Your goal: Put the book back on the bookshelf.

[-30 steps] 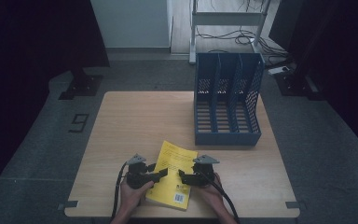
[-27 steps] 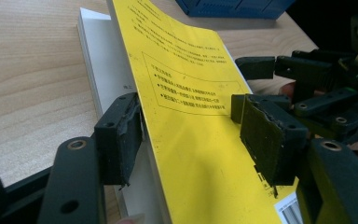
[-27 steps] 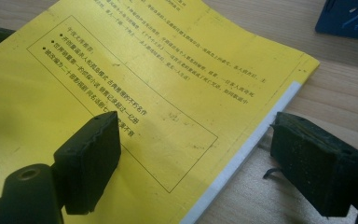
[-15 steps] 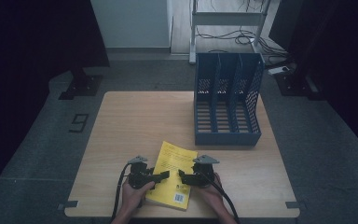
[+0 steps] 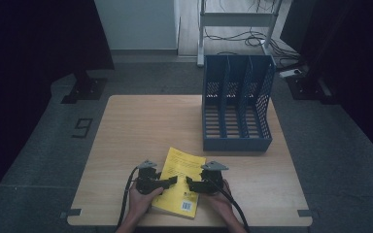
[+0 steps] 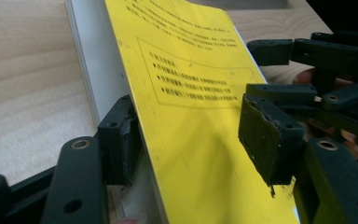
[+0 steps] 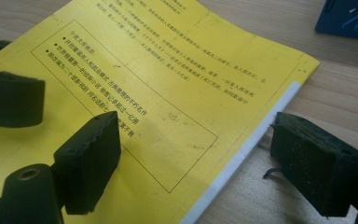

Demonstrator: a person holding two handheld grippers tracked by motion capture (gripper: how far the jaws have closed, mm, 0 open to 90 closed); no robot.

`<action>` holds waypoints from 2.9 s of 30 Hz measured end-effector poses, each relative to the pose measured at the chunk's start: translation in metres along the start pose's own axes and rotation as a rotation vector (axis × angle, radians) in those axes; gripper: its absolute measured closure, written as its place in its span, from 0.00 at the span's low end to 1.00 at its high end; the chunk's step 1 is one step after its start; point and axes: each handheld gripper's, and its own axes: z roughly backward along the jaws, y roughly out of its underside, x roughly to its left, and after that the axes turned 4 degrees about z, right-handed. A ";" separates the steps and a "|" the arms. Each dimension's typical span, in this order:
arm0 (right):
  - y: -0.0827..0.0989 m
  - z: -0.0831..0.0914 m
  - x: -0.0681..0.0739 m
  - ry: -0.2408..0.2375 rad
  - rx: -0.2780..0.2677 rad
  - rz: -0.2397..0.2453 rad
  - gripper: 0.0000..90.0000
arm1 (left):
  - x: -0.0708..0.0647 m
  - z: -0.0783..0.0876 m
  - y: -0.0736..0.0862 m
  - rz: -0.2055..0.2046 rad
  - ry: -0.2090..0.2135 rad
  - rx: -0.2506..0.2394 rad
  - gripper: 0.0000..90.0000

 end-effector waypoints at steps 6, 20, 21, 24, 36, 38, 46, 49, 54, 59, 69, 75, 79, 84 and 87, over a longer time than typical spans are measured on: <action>0.000 0.000 0.000 0.000 0.000 0.000 0.18 | -0.001 0.003 -0.002 -0.019 -0.012 0.002 0.53; 0.000 0.001 -0.001 -0.005 -0.001 -0.007 0.18 | -0.003 -0.001 -0.016 -0.034 -0.020 0.024 0.56; 0.000 0.000 -0.001 -0.006 -0.001 -0.006 0.18 | -0.003 -0.001 -0.017 -0.032 -0.019 0.025 0.57; 0.000 0.001 -0.001 -0.007 -0.002 -0.007 0.18 | -0.004 -0.004 -0.020 -0.026 -0.020 0.026 0.60; 0.000 0.001 -0.001 -0.009 -0.003 -0.011 0.18 | -0.004 -0.001 -0.020 -0.063 -0.015 0.006 0.77; 0.000 0.001 -0.001 -0.011 -0.003 -0.013 0.18 | -0.005 -0.001 -0.019 -0.068 -0.015 0.003 0.77; 0.000 0.001 -0.002 -0.016 -0.005 -0.017 0.18 | -0.004 -0.001 -0.020 -0.046 0.003 0.015 0.73; 0.000 0.001 -0.002 -0.016 -0.005 -0.017 0.18 | -0.004 -0.001 -0.020 -0.038 0.009 0.016 0.73; 0.001 0.001 -0.003 -0.023 -0.007 -0.023 0.18 | -0.012 0.003 -0.020 -0.066 0.003 0.001 0.79; 0.001 0.001 -0.004 -0.029 -0.010 -0.029 0.18 | -0.017 0.004 -0.019 -0.081 0.002 -0.008 0.83; 0.001 0.001 -0.004 -0.032 -0.012 -0.030 0.18 | -0.016 0.004 -0.018 -0.085 0.009 -0.020 0.87; 0.001 0.002 -0.006 -0.049 -0.018 -0.039 0.18 | -0.022 0.006 -0.016 -0.113 0.002 -0.059 0.89; 0.001 0.003 -0.008 -0.052 -0.030 -0.026 0.18 | -0.021 0.006 -0.016 -0.105 0.020 -0.071 0.90; 0.001 0.005 -0.008 -0.051 -0.043 -0.004 0.18 | -0.019 0.005 -0.017 -0.097 0.040 -0.075 0.91; 0.001 0.005 -0.009 -0.056 -0.042 -0.008 0.19 | -0.018 0.005 -0.017 -0.088 0.042 -0.075 0.91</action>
